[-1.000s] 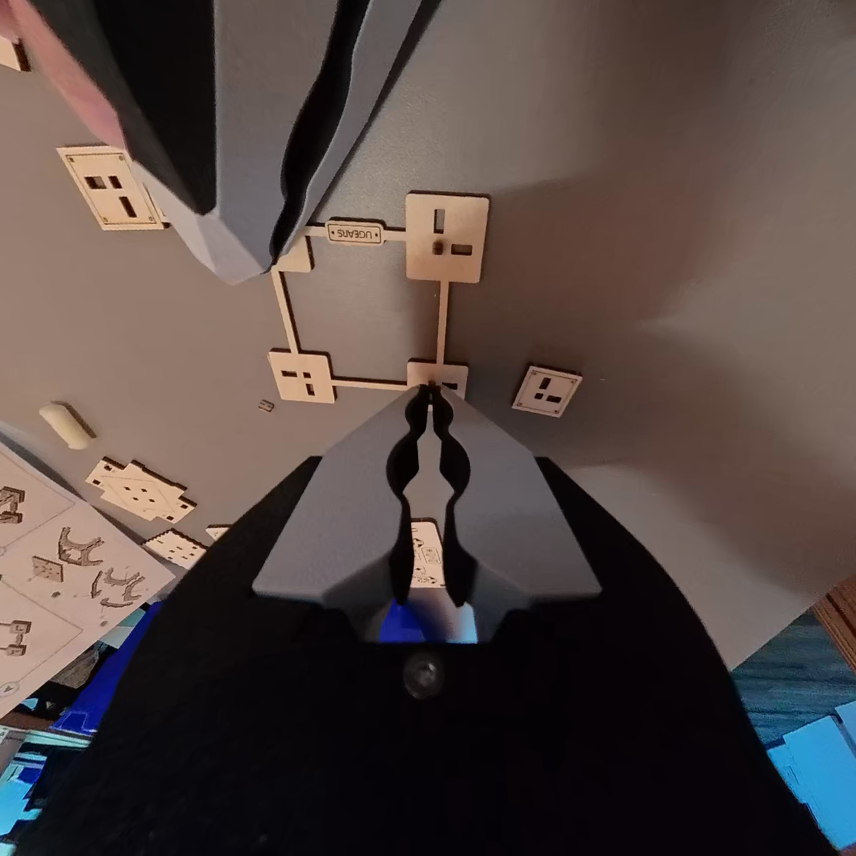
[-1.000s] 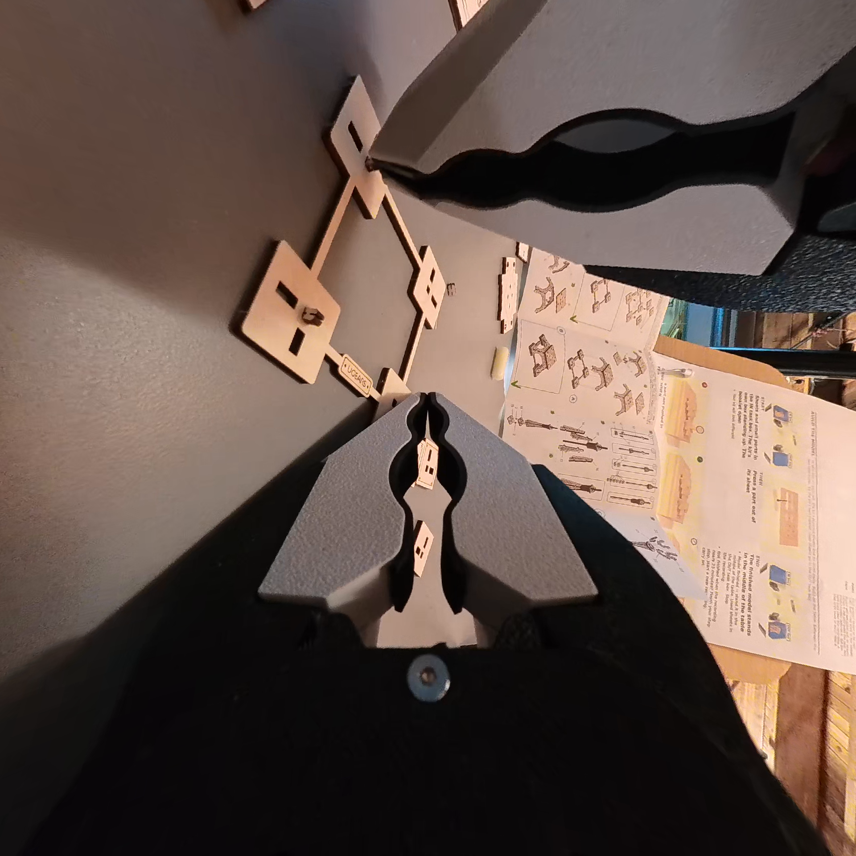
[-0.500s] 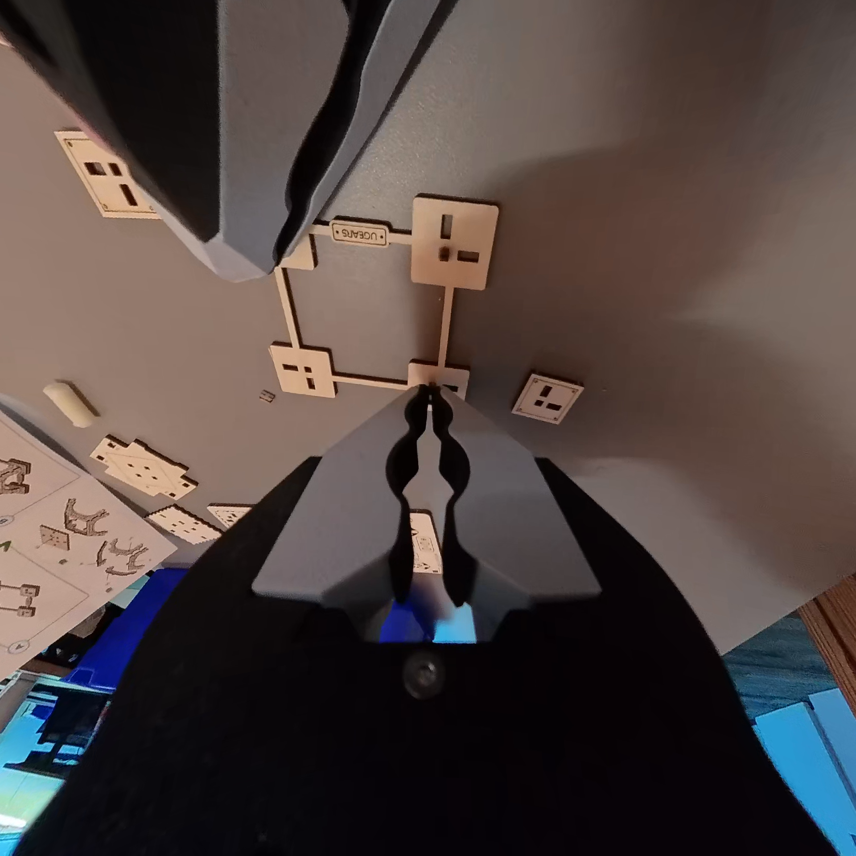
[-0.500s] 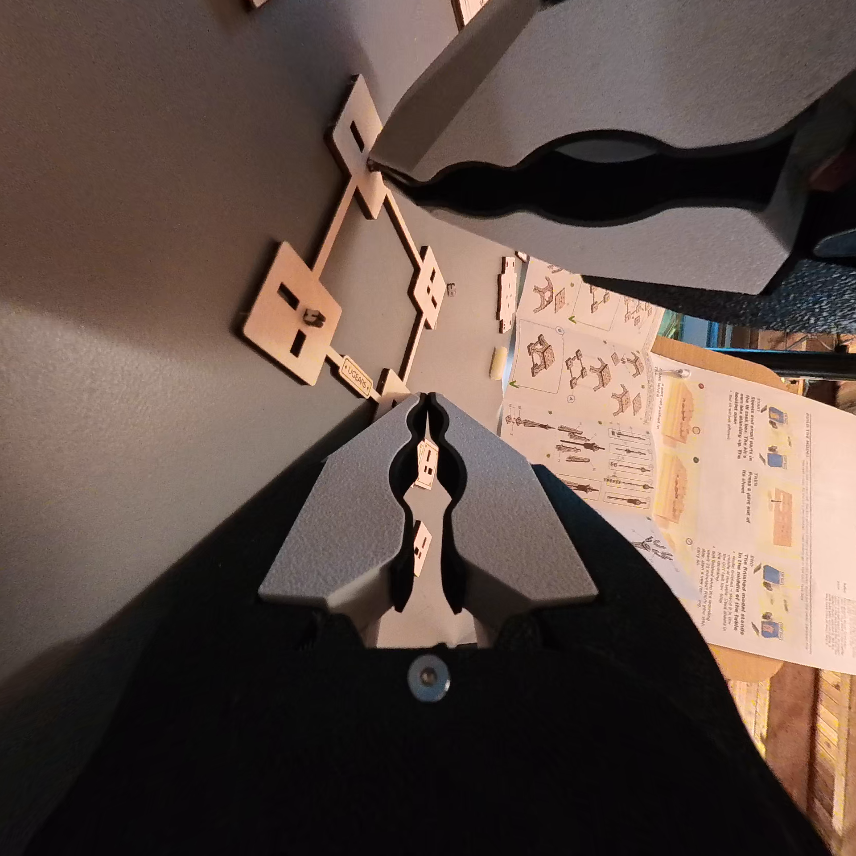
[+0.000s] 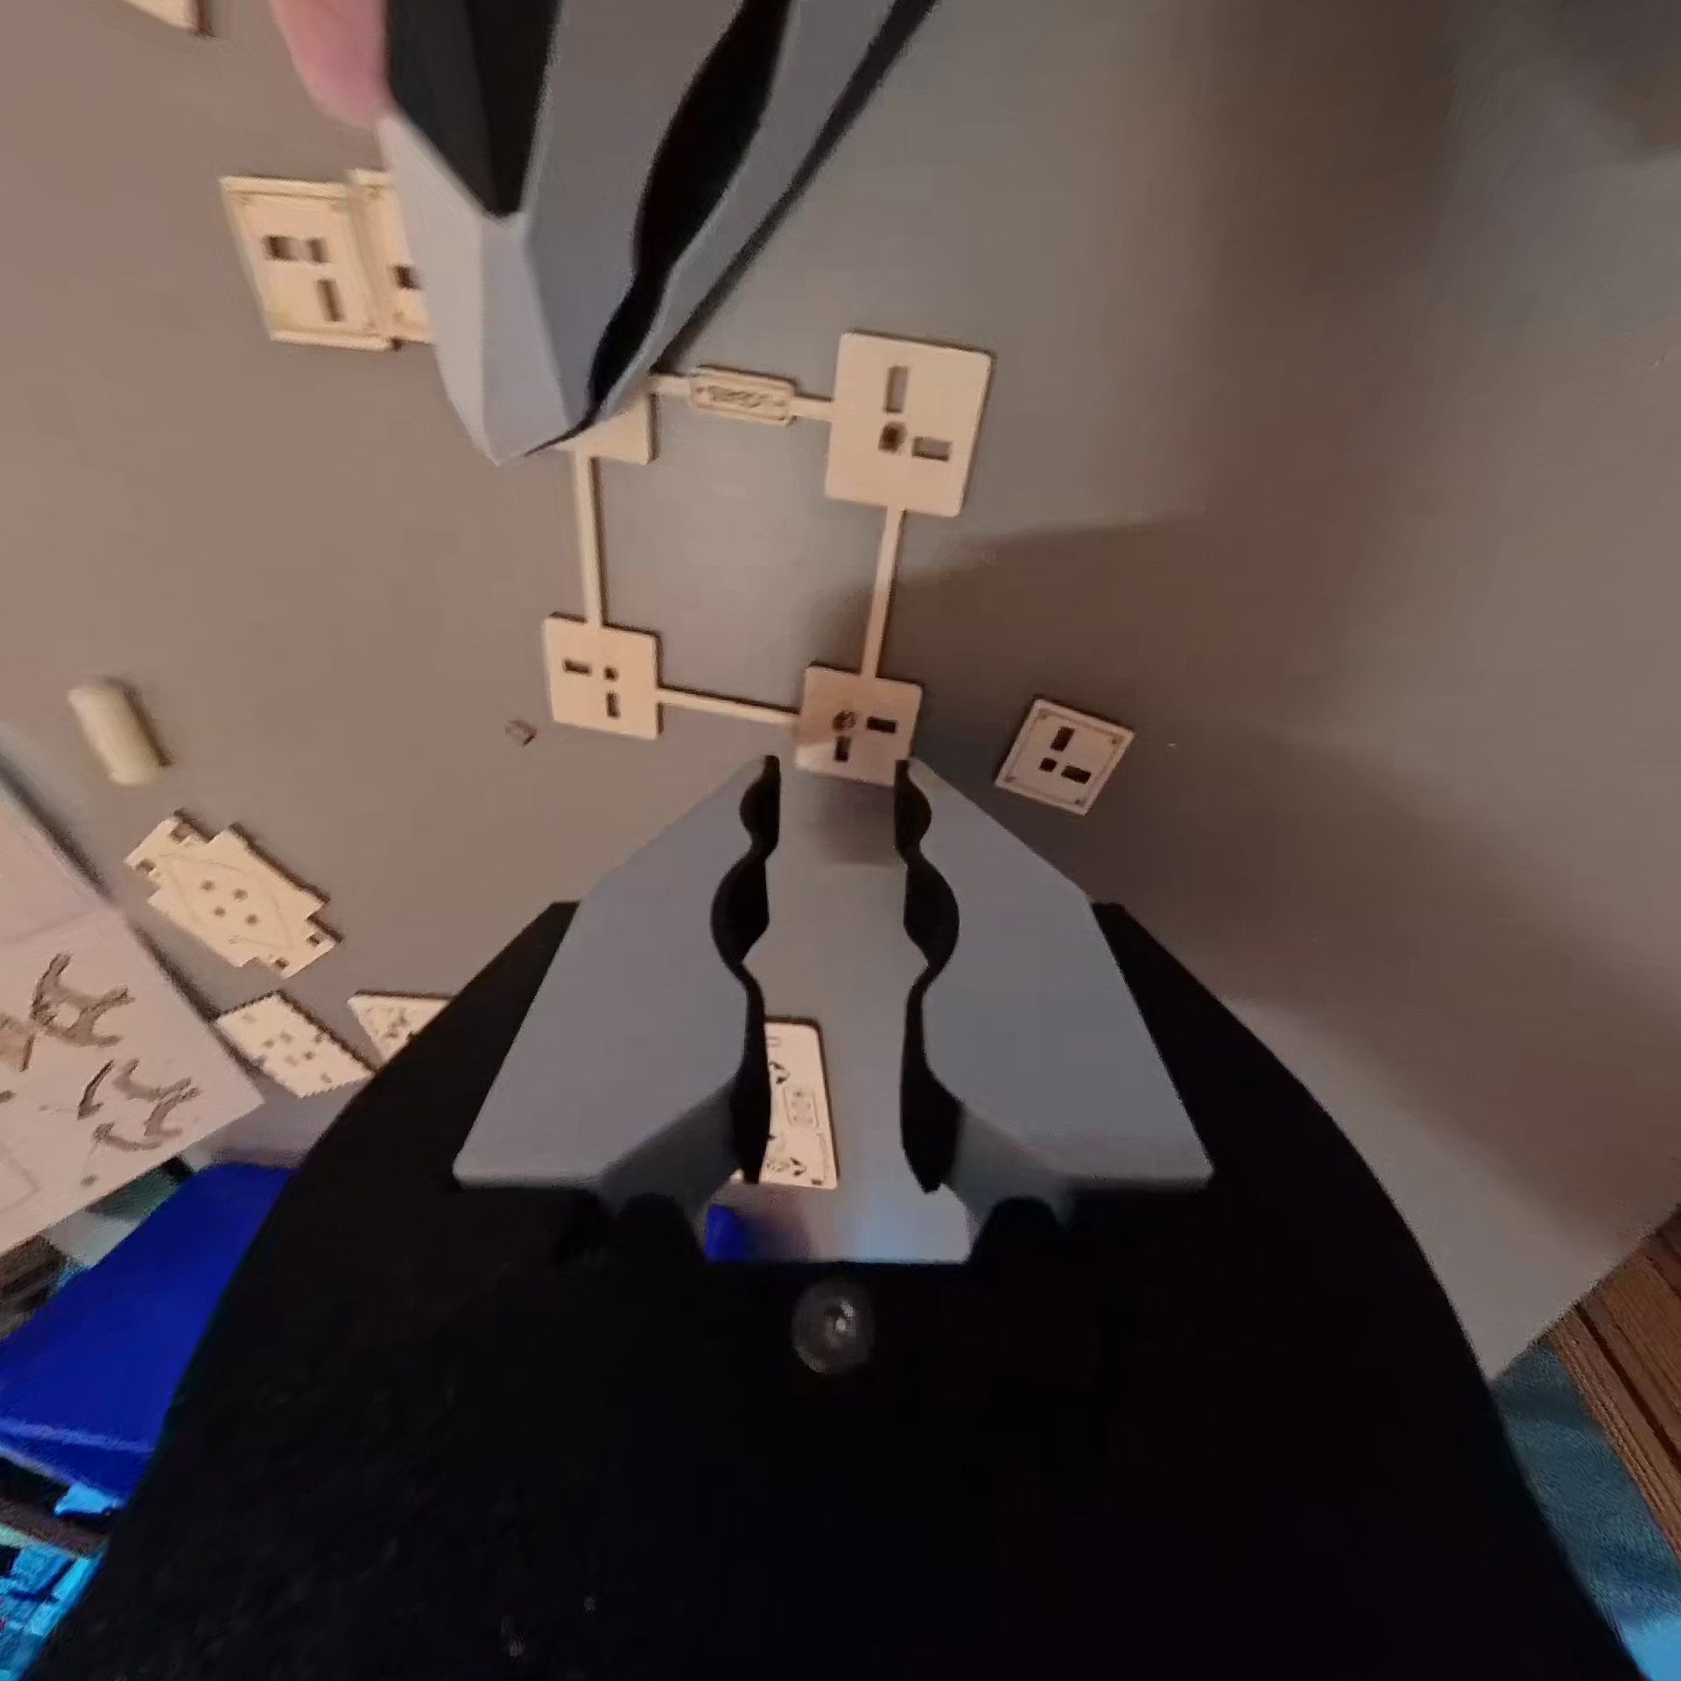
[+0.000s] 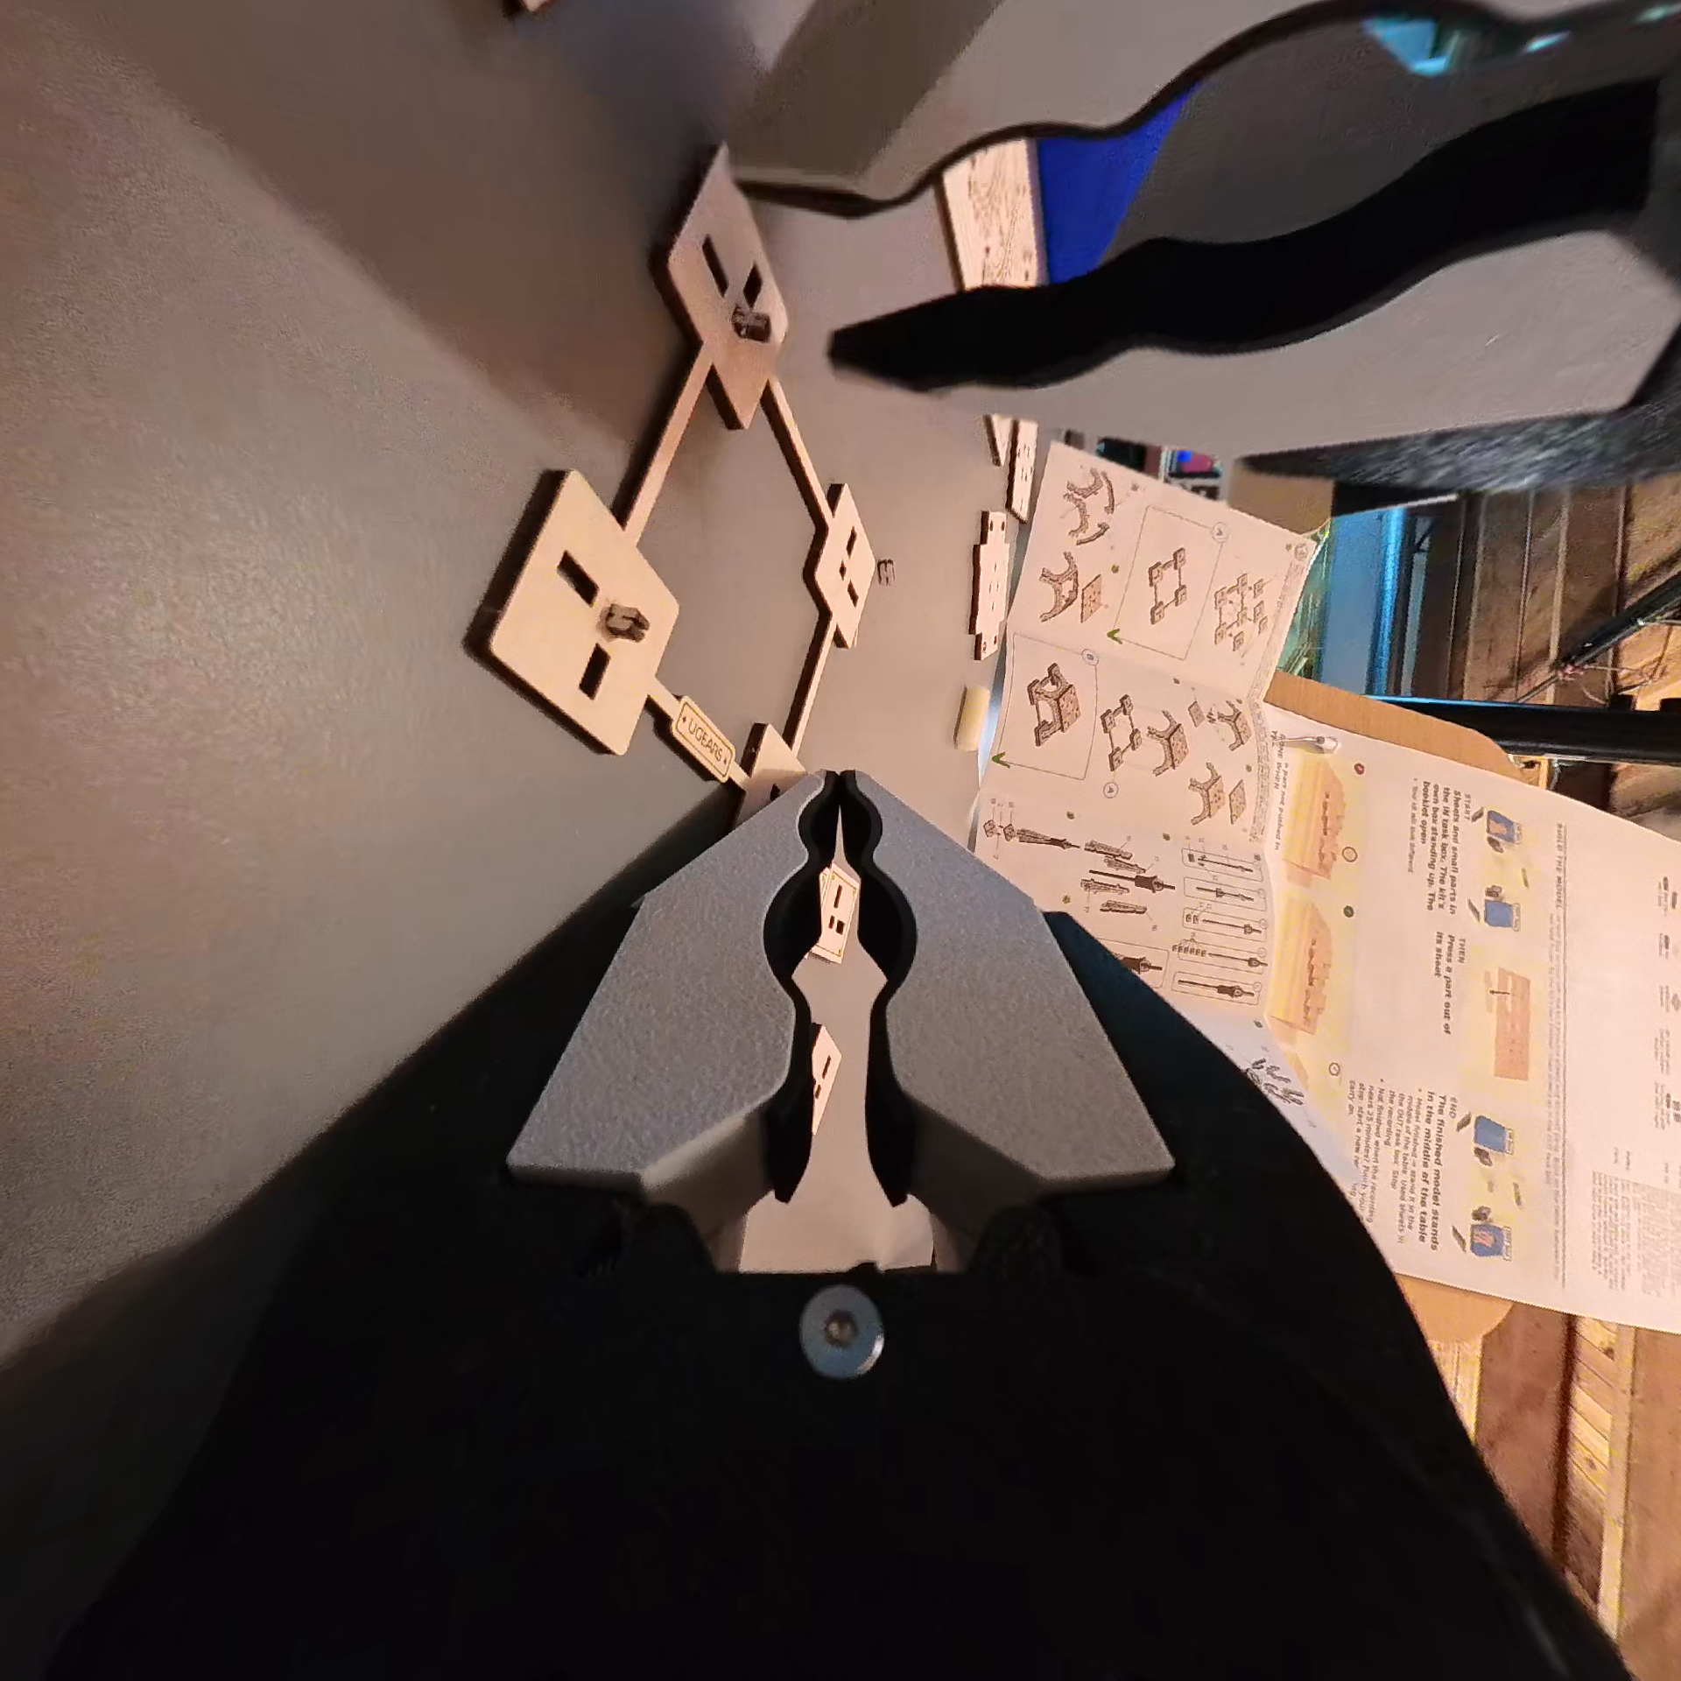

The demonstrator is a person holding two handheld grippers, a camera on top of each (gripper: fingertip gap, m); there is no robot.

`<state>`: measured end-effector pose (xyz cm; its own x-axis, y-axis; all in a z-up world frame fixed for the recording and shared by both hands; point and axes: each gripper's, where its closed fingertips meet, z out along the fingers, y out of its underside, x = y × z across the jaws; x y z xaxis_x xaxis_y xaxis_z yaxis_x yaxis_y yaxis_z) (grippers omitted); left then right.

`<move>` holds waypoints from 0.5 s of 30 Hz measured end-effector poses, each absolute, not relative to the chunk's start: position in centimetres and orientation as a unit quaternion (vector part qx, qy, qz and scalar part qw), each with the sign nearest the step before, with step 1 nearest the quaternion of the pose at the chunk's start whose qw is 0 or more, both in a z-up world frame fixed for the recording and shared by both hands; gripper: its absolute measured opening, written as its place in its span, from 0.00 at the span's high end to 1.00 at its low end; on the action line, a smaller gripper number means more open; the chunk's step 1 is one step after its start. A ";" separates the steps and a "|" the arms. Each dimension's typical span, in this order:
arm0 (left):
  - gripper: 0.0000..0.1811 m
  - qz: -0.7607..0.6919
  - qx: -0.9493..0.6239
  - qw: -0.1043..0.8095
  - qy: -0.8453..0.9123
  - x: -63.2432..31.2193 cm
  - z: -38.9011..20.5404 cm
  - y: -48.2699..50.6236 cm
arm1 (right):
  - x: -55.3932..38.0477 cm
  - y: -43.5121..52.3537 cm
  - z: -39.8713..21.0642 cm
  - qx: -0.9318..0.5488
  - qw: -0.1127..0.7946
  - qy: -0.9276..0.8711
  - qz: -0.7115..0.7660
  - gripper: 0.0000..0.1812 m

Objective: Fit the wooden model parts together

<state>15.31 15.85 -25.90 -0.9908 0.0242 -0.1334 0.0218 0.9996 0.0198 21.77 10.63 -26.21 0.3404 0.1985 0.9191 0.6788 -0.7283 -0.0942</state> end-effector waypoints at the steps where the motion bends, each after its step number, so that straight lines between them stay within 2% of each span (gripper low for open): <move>1: 0.89 -0.002 0.003 0.078 0.997 15.5 -25.5 15.9 | 21.8 10.6 -26.2 -0.783 0.243 -0.279 -0.500 1.00; 6: 0.93 -0.084 -0.041 0.057 0.994 15.4 -25.0 15.2 | 21.6 10.6 -26.2 -0.781 0.258 -0.282 -0.494 1.00; 9: 0.96 -0.085 -0.025 0.053 0.995 15.9 -25.2 15.3 | 21.6 10.6 -26.1 -0.780 0.267 -0.281 -0.491 1.00; 11: 0.97 -0.102 -0.017 0.020 0.994 15.4 -25.4 14.5 | 21.5 10.6 -26.1 -0.780 0.269 -0.281 -0.490 1.00; 15: 0.97 -0.075 0.001 -0.005 0.997 15.3 -25.8 15.3 | 21.5 10.5 -26.1 -0.776 0.260 -0.289 -0.497 1.00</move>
